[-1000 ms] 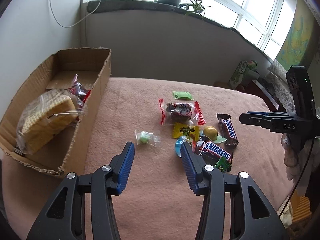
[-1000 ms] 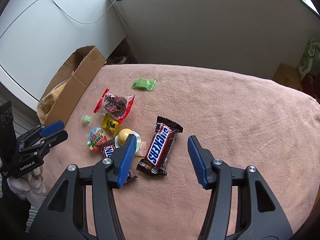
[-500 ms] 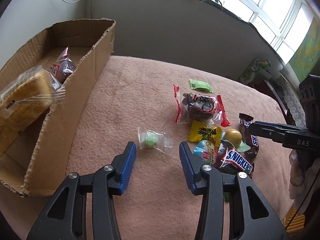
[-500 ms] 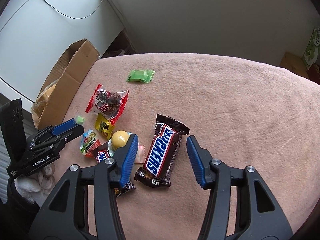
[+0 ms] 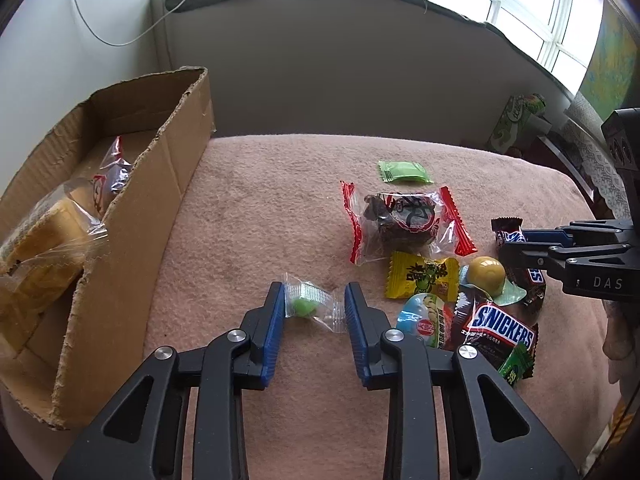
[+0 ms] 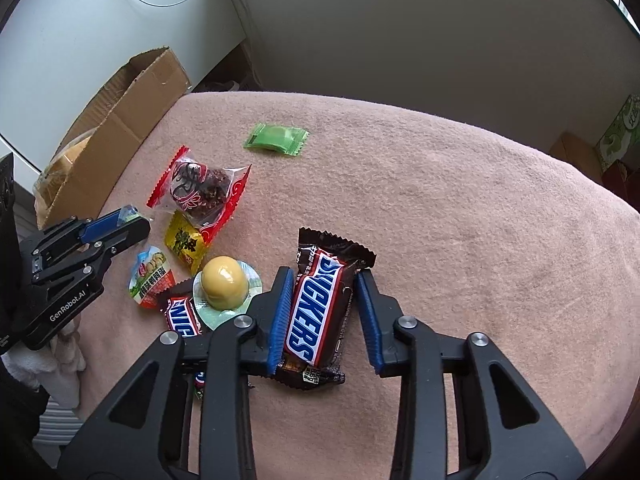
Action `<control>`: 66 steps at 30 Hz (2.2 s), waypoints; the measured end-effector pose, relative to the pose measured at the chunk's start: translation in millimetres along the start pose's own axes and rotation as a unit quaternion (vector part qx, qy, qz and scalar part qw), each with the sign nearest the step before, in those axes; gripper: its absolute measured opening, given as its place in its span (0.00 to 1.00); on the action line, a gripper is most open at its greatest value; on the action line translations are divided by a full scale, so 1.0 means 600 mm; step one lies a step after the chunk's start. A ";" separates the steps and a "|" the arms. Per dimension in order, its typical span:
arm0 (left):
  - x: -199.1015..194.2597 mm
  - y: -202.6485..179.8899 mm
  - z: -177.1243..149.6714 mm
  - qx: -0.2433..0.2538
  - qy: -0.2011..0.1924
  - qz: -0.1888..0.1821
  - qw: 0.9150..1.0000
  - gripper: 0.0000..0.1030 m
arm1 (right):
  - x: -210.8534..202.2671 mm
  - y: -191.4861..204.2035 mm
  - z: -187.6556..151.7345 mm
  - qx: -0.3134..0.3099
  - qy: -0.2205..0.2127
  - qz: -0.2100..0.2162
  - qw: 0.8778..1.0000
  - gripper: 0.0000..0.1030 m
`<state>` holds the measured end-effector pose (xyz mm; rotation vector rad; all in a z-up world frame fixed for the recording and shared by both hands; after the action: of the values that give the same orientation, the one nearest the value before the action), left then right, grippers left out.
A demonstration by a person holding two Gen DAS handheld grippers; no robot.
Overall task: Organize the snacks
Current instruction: 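Grasp the green-ball candy with the left gripper while the right grasps a Snickers bar, then carry both items into the cardboard box and open both grippers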
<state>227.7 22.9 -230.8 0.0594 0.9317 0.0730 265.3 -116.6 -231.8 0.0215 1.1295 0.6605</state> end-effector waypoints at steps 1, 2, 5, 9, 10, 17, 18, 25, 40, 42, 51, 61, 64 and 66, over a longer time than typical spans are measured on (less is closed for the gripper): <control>0.001 -0.002 0.000 0.002 0.001 -0.003 1.000 0.10 | 0.000 0.002 -0.001 -0.003 0.001 -0.001 1.000 0.31; 0.001 -0.001 -0.002 0.004 0.001 -0.001 1.000 0.11 | 0.000 0.003 -0.001 -0.007 0.002 -0.004 1.000 0.31; 0.002 -0.003 0.000 0.007 -0.002 -0.002 1.000 0.10 | -0.002 0.005 -0.003 -0.013 0.003 -0.009 1.000 0.30; 0.001 -0.002 0.000 0.000 -0.002 -0.012 1.000 0.10 | -0.006 0.004 -0.004 -0.012 -0.001 -0.008 1.000 0.30; 0.000 0.000 0.000 -0.002 -0.002 -0.015 1.000 0.10 | -0.008 0.003 -0.004 -0.011 -0.003 -0.007 1.000 0.30; -0.012 0.003 0.003 -0.014 -0.007 -0.027 1.000 0.10 | -0.028 0.001 -0.004 -0.009 -0.018 -0.005 1.000 0.30; -0.016 0.003 0.004 -0.016 -0.008 -0.029 0.999 0.10 | -0.032 0.001 -0.005 -0.010 -0.021 -0.004 1.000 0.30; -0.060 0.010 0.021 -0.023 -0.034 -0.041 0.998 0.10 | -0.072 0.023 0.018 -0.020 -0.046 0.004 0.999 0.30; -0.139 0.198 0.046 -0.100 -0.085 -0.001 0.991 0.10 | -0.086 0.184 0.166 -0.084 -0.090 0.045 0.991 0.30; -0.138 0.228 0.045 -0.112 -0.084 0.007 0.990 0.10 | -0.070 0.213 0.185 -0.092 -0.086 0.053 0.991 0.30; -0.119 0.310 0.042 -0.140 -0.077 0.030 0.987 0.10 | 0.016 0.335 0.252 -0.126 -0.062 0.072 0.987 0.30; -0.099 0.347 0.051 -0.143 -0.073 0.041 0.986 0.10 | 0.109 0.402 0.294 -0.150 -0.030 0.076 0.985 0.30; -0.092 0.351 0.052 -0.144 -0.070 0.041 0.986 0.10 | 0.121 0.410 0.291 -0.154 -0.025 0.082 0.984 0.30; -0.089 0.350 0.053 -0.144 -0.069 0.038 0.987 0.11 | 0.121 0.411 0.289 -0.160 -0.024 0.081 0.984 0.30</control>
<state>213.8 227.0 -152.1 -0.1659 0.7737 0.2700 312.0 172.7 -131.0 -0.1450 0.9705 0.9755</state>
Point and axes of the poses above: each gripper's, at about its wrist camera, not at the fingertips, and x roughly the way its jaws point, y to its left, z to its top, the point moved 9 cm from there along x, roughly the way its jaws point, and after that the axes turned 13 degrees about z, right-handed, at the moved point
